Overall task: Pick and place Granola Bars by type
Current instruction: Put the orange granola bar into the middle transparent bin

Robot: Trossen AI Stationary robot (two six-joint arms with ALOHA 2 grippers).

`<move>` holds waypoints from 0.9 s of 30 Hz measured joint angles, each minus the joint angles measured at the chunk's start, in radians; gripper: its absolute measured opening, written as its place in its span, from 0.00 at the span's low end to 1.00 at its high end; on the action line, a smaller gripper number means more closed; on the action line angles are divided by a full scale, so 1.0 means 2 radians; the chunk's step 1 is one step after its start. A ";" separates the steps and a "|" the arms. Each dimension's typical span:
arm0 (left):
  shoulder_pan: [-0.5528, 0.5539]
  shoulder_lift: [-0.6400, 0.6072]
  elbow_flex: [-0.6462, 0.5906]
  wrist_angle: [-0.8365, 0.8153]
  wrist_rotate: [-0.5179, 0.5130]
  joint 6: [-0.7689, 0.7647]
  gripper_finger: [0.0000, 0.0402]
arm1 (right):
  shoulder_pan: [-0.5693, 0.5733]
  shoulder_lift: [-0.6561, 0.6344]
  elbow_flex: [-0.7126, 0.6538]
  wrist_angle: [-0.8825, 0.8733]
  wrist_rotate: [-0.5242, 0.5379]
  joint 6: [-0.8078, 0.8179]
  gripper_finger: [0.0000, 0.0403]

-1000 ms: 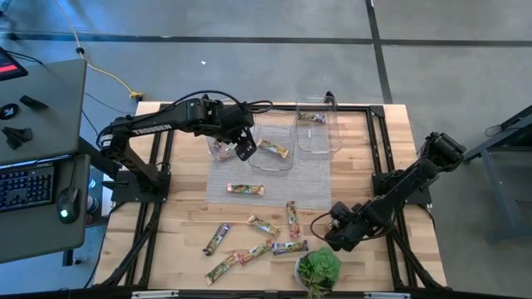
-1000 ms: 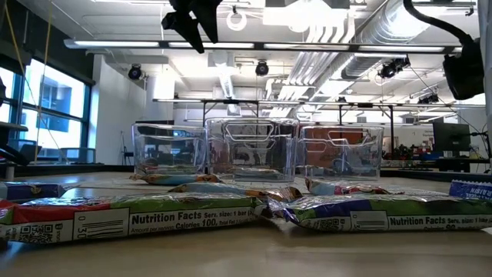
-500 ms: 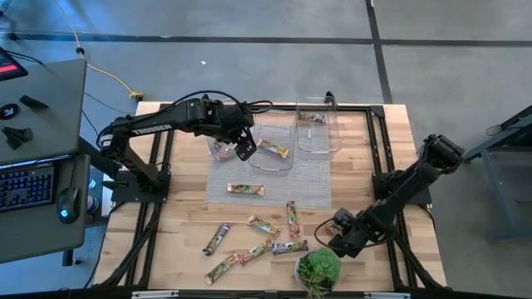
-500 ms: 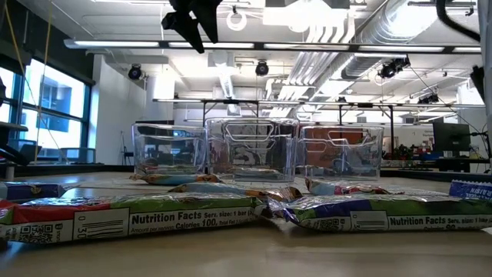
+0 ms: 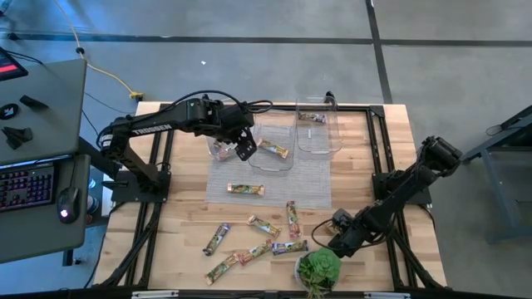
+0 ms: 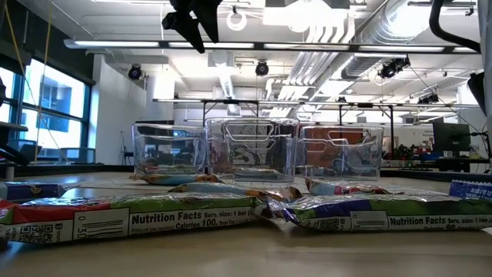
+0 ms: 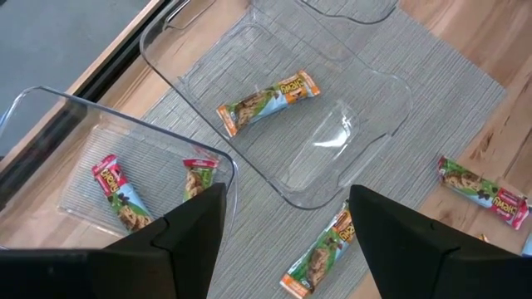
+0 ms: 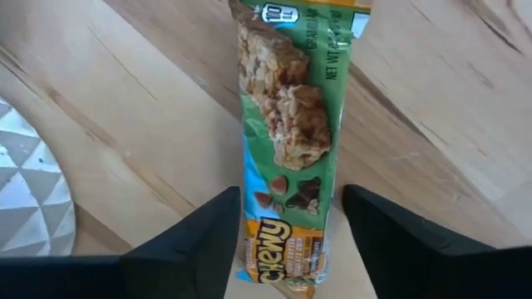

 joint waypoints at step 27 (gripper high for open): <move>0.000 0.000 0.000 0.006 -0.022 0.052 0.62 | -0.187 -0.174 -0.004 -0.002 0.160 -0.288 0.29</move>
